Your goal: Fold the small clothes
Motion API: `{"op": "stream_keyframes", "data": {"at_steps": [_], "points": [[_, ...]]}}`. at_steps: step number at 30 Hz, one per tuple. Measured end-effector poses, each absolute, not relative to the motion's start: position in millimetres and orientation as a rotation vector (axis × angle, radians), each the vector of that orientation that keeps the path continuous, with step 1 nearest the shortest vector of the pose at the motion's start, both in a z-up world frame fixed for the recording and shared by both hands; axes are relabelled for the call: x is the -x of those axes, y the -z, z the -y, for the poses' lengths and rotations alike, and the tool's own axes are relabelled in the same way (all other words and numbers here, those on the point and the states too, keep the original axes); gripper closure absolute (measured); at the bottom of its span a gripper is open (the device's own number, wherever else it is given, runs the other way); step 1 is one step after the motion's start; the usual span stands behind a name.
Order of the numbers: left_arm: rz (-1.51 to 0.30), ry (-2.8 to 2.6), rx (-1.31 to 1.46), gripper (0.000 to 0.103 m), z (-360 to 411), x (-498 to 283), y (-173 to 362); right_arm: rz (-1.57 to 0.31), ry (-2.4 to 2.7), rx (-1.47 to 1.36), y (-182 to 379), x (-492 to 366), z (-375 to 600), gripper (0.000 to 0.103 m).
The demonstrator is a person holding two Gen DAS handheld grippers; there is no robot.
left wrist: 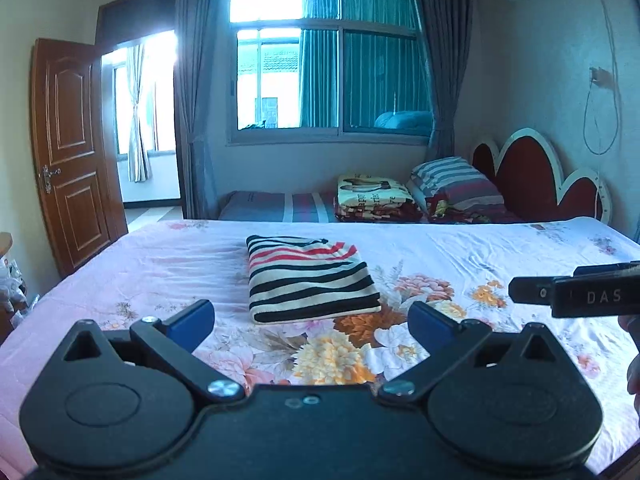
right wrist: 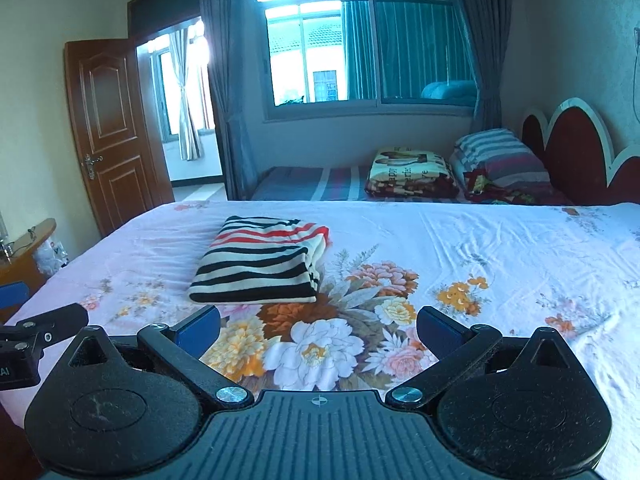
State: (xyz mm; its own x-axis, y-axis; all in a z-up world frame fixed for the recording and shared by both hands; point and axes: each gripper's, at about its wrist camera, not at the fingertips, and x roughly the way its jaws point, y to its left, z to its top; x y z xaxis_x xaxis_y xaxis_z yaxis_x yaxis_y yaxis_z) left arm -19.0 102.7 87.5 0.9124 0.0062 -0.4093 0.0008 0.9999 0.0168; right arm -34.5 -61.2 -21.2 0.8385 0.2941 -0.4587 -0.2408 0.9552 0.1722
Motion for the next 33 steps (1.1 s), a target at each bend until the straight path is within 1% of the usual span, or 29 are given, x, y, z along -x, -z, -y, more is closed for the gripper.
{"op": "stream_keyframes", "data": {"at_steps": [14,33], "points": [[-0.397,0.0,-0.018,0.001,-99.9,49.4,-94.2,-0.47,-0.279,-0.096,6.4,71.6,62.4,0.0],[-0.378,-0.008,-0.017,0.001,-102.2,61.0,-100.3,-0.439,-0.299,-0.064,-1.4,79.2,60.7,0.0]]}}
